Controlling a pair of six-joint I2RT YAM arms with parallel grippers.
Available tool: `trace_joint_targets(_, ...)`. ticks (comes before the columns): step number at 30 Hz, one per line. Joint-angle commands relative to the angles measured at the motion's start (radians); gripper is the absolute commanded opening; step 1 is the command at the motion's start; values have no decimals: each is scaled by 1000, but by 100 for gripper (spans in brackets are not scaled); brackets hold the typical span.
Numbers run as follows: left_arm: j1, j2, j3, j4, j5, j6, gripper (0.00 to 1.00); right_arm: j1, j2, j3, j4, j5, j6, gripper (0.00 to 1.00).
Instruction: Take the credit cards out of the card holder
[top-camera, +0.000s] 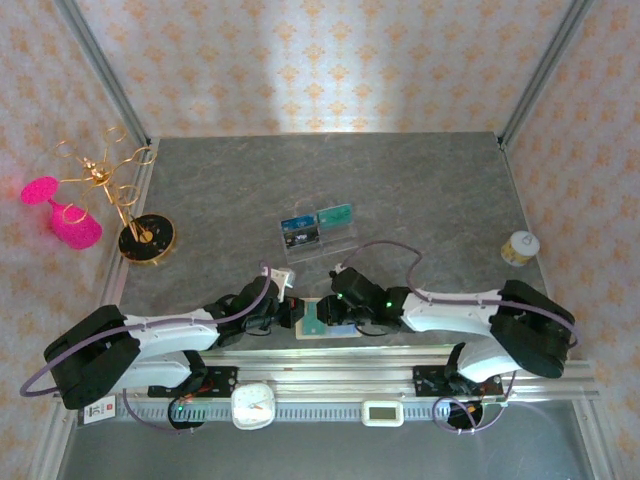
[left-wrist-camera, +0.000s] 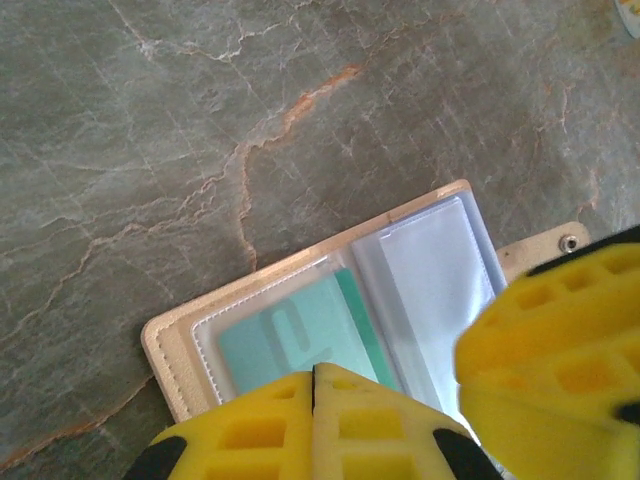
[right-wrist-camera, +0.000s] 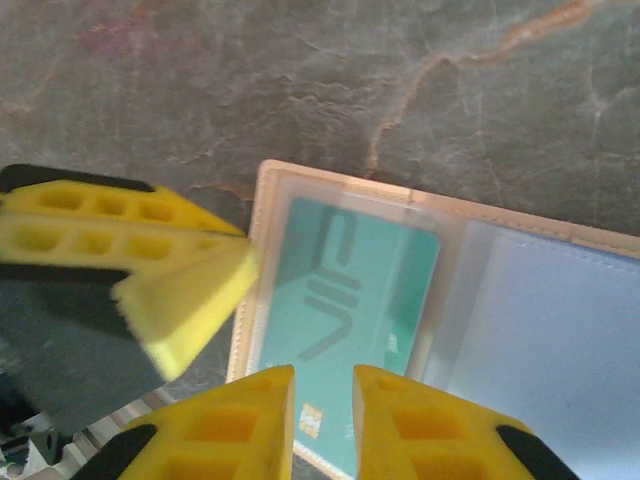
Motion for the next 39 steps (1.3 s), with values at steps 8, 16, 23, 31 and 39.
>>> trace_joint_targets(8,-72,9,-8,-100,-28,5,0,-40,79,17,-10,-38,46,21)
trace_joint_targets(16,-80,-65,-21,-177,-95,4,0,-45,98,13,-5,-23,47,22)
trace_joint_targets(23,-80,19,-26,-102,-56,-8,0,-46,130,21,7,-37,43,22)
trace_joint_targets(31,-92,36,-41,-113,-25,-15,0,-46,141,21,44,-57,37,13)
trace_joint_targets(39,-91,2,-69,-89,-26,-44,0,-59,59,17,-17,-36,57,0)
